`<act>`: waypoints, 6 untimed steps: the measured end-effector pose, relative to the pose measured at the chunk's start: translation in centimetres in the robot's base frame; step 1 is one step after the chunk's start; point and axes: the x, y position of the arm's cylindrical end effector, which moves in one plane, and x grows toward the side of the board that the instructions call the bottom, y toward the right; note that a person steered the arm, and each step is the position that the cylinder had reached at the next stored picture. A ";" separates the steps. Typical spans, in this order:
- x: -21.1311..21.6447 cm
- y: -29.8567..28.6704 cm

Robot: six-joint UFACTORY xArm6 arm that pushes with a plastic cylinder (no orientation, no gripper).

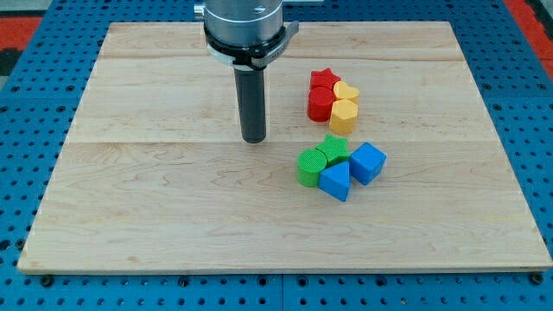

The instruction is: Push the green circle into the green star

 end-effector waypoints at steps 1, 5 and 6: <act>-0.3 0.0; -7.7 0.6; -10.2 0.6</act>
